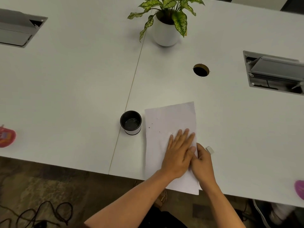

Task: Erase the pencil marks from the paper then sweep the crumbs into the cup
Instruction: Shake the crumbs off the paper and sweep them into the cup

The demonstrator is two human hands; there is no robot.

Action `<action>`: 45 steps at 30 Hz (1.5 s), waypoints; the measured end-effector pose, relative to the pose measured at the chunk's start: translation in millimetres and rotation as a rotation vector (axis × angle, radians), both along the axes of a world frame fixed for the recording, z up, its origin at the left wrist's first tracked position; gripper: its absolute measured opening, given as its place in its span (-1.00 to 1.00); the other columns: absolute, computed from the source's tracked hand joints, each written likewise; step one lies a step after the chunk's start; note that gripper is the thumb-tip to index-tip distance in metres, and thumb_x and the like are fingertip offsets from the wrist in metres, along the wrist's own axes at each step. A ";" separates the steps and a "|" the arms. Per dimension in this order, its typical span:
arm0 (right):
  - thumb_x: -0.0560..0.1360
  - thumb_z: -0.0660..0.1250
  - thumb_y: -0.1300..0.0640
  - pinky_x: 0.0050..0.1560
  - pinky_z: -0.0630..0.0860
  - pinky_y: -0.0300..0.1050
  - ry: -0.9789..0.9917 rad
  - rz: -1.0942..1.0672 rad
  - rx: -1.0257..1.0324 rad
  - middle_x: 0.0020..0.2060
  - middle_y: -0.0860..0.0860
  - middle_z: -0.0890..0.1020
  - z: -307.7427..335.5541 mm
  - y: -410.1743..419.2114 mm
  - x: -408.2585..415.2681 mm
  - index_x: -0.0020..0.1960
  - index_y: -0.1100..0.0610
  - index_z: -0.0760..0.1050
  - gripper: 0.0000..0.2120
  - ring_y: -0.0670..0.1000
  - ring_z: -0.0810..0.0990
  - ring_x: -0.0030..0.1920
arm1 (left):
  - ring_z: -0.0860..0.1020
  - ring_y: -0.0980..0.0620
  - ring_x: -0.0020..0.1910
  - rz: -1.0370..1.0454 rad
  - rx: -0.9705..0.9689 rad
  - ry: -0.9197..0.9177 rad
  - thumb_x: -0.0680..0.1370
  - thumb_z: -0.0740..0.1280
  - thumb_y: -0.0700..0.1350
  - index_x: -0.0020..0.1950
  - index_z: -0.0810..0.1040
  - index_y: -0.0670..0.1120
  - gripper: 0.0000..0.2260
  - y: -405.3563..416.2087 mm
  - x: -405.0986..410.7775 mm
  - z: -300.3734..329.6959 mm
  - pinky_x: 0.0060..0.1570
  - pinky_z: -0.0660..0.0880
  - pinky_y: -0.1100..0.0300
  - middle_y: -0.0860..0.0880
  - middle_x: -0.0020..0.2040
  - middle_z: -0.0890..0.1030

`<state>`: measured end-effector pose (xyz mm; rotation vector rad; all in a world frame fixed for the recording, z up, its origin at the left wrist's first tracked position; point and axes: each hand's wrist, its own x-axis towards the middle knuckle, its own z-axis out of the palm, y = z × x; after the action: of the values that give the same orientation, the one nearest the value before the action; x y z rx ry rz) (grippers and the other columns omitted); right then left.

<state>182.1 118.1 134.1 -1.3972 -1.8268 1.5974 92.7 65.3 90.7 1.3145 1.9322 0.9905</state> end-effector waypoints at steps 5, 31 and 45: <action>0.59 0.22 0.06 -0.12 0.56 -0.25 -0.008 0.006 -0.042 0.00 -0.15 0.63 6.0 -2.7 8.3 0.15 -0.05 0.50 -0.83 -0.19 0.62 -0.08 | -0.30 0.18 0.59 0.126 -0.125 -0.048 0.50 -0.37 0.48 0.57 -0.15 0.22 -0.31 -2.6 -29.0 -29.2 0.57 -0.36 0.04 0.21 0.60 -0.19; 0.56 0.29 0.09 -0.01 0.59 -0.02 0.048 -0.090 -0.179 0.04 0.00 0.66 -0.8 36.5 41.1 0.15 -0.01 0.56 -0.82 0.03 0.65 0.00 | 0.50 0.07 0.27 0.655 -0.259 -0.895 0.61 0.37 0.10 0.59 0.23 0.02 -0.40 -9.4 -64.3 -26.0 0.23 0.40 0.19 -0.02 0.40 0.50; 0.56 0.27 0.08 -0.10 0.58 -0.15 0.026 0.053 -0.180 -0.04 -0.13 0.68 7.4 61.5 49.1 0.13 -0.04 0.54 -0.84 -0.08 0.66 -0.08 | 0.36 -0.02 -0.20 0.974 -0.209 -0.836 0.69 0.24 0.05 -0.10 0.45 -0.09 -0.74 16.6 -59.1 -36.3 -0.22 0.33 0.15 -0.08 -0.22 0.40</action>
<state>231.2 179.6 141.5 -1.4059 -1.7558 1.8376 33.7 81.9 54.4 -0.2785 1.8315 1.4003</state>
